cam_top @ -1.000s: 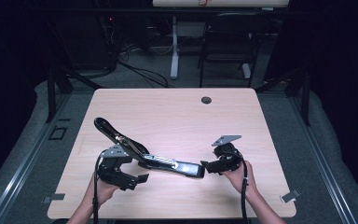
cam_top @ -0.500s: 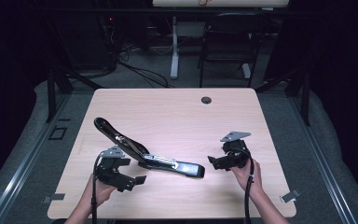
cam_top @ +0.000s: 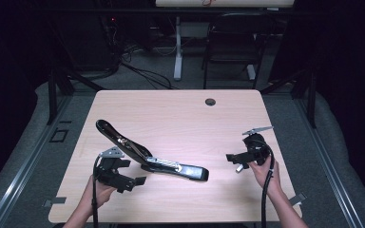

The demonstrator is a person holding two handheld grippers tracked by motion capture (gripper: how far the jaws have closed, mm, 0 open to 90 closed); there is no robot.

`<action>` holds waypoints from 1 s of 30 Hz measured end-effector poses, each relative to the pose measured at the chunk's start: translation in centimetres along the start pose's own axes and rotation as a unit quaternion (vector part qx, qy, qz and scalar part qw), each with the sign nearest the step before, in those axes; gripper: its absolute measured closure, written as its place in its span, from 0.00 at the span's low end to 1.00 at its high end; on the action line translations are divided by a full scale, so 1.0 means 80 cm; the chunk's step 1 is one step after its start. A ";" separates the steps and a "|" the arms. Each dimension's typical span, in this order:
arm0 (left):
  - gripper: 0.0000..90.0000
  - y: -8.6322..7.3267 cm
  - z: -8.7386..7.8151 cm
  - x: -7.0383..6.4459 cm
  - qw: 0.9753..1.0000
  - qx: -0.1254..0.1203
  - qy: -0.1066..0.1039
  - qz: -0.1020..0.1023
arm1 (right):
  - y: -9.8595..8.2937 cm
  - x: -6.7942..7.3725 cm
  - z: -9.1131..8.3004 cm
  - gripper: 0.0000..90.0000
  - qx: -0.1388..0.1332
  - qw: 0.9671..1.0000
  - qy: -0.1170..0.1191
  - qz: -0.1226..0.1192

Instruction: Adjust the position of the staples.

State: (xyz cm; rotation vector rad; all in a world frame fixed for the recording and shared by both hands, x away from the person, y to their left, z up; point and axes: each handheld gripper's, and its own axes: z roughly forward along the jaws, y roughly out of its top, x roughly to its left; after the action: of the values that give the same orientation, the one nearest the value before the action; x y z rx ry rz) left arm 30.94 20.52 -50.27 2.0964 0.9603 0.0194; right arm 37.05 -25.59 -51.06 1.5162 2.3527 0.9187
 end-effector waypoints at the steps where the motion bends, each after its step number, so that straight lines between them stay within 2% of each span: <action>1: 0.00 0.000 0.000 0.001 1.000 0.000 0.000 0.000 | -0.001 -0.004 0.000 0.00 0.002 1.000 0.001 0.002; 5: 0.00 0.001 0.003 0.003 1.000 0.004 -0.003 0.000 | -0.003 -0.011 0.002 0.04 0.010 1.000 0.001 0.008; 13: 0.00 0.001 0.006 0.004 1.000 0.013 -0.006 0.003 | -0.003 -0.014 0.005 0.16 0.026 1.000 0.002 -0.004; 22: 0.00 0.002 0.011 0.001 0.999 0.029 -0.007 0.012 | -0.008 -0.010 0.014 0.24 0.057 0.998 -0.011 -0.002; 24: 0.00 0.002 0.011 0.002 0.999 0.032 -0.006 0.013 | -0.008 -0.009 0.017 0.28 0.075 0.997 -0.013 -0.004; 25: 0.00 0.002 0.012 0.003 0.999 0.034 -0.007 0.013 | -0.009 -0.009 0.019 0.29 0.071 0.997 -0.014 -0.005; 26: 0.00 0.002 0.012 0.004 0.999 0.034 -0.007 0.013 | -0.009 -0.008 0.021 0.30 0.080 0.997 -0.016 -0.006; 30: 0.00 0.001 0.009 0.002 0.999 0.029 0.008 0.019 | -0.010 -0.008 0.032 0.33 0.102 0.994 -0.028 -0.013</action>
State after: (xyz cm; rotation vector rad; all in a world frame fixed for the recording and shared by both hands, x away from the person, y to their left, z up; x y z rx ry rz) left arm 31.33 20.08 -50.71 2.1709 0.9417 0.0283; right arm 37.92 -25.39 -53.67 1.5580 2.4831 0.6360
